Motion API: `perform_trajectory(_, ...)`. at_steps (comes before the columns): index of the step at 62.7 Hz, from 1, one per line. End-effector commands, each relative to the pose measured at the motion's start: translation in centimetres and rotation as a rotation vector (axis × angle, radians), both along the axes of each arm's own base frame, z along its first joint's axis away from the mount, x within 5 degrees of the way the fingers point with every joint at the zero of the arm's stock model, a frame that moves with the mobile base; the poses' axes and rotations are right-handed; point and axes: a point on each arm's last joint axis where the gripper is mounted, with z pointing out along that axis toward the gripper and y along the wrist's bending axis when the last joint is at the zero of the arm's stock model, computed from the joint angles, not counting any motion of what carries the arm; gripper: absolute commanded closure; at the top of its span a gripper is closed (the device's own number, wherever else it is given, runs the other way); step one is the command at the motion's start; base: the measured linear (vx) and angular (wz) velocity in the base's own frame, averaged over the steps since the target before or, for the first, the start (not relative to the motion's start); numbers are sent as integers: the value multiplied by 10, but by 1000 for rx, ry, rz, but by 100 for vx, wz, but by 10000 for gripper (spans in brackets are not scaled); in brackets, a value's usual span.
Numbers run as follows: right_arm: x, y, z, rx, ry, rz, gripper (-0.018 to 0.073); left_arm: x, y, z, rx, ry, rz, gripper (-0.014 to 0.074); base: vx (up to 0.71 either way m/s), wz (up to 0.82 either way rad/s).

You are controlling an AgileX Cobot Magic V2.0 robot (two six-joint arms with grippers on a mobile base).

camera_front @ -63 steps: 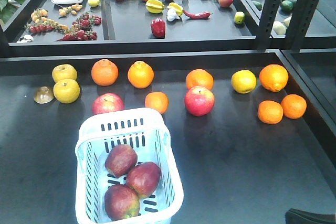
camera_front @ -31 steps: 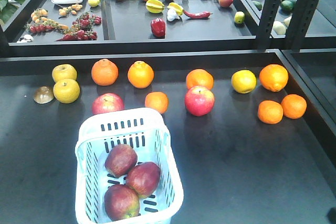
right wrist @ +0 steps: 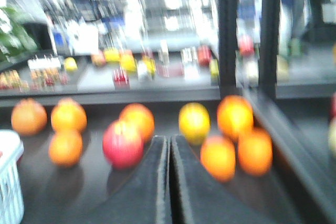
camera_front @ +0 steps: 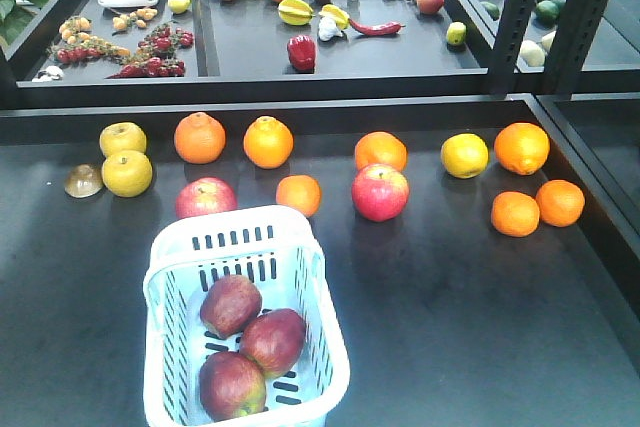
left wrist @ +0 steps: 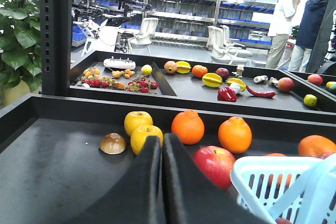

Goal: Pick three apples into basket with both arms

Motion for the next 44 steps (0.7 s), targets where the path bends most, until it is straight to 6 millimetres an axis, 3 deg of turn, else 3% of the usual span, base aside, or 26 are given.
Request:
perform_trajectory(1, -2, 4, 8, -63, -140, 34, 564, -2, -1, 17, -5, -107, -5, 602, 0, 0)
perform_trajectory(44, -2, 4, 10, -10, -157, 41, 564, -2, -1, 17, -5, -107, -5, 602, 0, 0)
